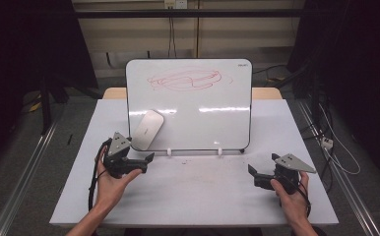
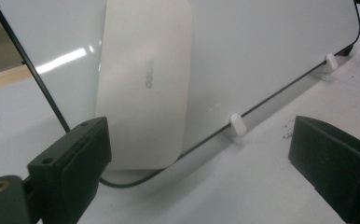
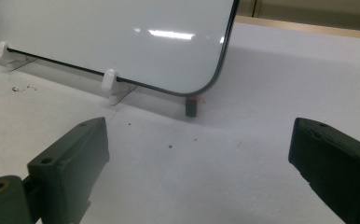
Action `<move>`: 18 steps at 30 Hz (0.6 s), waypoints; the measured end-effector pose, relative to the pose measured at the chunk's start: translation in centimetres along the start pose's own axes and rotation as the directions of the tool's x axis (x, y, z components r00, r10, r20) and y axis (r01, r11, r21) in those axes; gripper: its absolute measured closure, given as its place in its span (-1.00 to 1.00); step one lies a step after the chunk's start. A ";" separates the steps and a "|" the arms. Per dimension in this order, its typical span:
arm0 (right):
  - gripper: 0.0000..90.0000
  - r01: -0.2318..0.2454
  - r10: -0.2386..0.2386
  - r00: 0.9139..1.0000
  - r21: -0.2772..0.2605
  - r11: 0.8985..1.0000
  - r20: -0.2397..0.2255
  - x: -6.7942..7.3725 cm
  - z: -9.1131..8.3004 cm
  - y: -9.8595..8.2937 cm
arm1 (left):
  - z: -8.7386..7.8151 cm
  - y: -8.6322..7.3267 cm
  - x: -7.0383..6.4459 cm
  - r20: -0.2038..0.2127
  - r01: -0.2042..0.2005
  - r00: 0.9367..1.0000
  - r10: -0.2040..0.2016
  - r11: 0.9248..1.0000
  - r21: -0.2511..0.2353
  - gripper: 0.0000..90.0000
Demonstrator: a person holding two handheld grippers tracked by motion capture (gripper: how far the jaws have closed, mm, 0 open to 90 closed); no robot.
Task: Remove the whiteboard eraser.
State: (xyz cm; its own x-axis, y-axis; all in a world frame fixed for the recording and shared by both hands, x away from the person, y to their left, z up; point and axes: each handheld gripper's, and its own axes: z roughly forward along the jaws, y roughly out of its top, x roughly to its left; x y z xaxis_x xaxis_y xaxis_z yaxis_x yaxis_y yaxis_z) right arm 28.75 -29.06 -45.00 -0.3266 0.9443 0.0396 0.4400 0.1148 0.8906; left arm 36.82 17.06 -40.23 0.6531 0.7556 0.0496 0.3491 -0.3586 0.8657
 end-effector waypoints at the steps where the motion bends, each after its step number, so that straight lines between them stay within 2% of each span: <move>1: -0.88 -0.003 0.003 1.000 -0.001 1.000 0.000 0.0 0.0 0.0 | 0.1 0.2 0.0 -0.001 0.007 1.000 -0.007 1.000 -0.004 -0.88; 3: -0.88 -0.005 0.005 1.000 0.000 1.000 0.002 -0.1 0.0 0.0 | 0.2 0.5 0.1 -0.008 0.010 1.000 -0.010 1.000 -0.014 -0.87; 4: -0.89 -0.007 0.007 1.000 -0.001 1.000 0.001 -0.1 -0.1 0.0 | 0.3 0.6 0.2 0.004 0.006 1.000 -0.006 1.000 -0.020 -0.85; 6: -0.89 -0.006 0.006 1.000 -0.003 1.000 0.001 -0.1 -0.1 0.0 | 0.5 1.0 0.3 -0.002 0.016 1.000 -0.016 0.999 -0.038 -0.75; 8: -0.89 -0.006 0.006 1.000 -0.002 1.000 -0.001 -0.1 -0.1 0.0 | 0.7 1.3 0.4 -0.030 0.031 0.999 -0.032 0.999 -0.041 -0.80; 10: -0.89 -0.006 0.006 1.000 -0.002 1.000 -0.002 -0.1 -0.1 0.0 | 0.9 1.4 0.5 -0.027 0.041 0.999 -0.042 0.998 -0.042 -0.80; 13: -0.89 -0.007 0.007 1.000 0.000 1.000 0.000 -0.1 0.0 0.0 | 1.4 2.2 0.7 -0.048 0.028 0.998 -0.029 0.999 -0.028 -0.79; 14: -0.89 -0.008 0.008 1.000 0.001 1.000 -0.002 -0.1 0.0 0.0 | 1.5 2.4 0.8 -0.052 0.013 0.999 -0.014 1.000 -0.011 -0.78; 17: -0.89 -0.003 0.003 1.000 -0.001 1.000 -0.006 -0.1 0.0 0.0 | 1.9 2.8 0.7 -0.065 0.008 0.998 -0.009 1.000 -0.013 -0.73; 18: -0.89 -0.003 0.003 1.000 0.001 1.000 -0.006 -0.1 0.0 0.0 | 2.1 3.0 0.7 -0.080 -0.013 0.997 0.012 1.000 -0.006 -0.73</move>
State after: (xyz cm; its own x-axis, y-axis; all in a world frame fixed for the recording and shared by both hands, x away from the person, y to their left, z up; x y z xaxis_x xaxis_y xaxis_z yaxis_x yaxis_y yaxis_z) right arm 28.81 -29.10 -45.00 -0.3308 0.9426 0.0448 0.4415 0.1127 0.8901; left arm 39.73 15.37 -38.68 0.6014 0.7927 0.1000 0.3366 -0.3648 0.8681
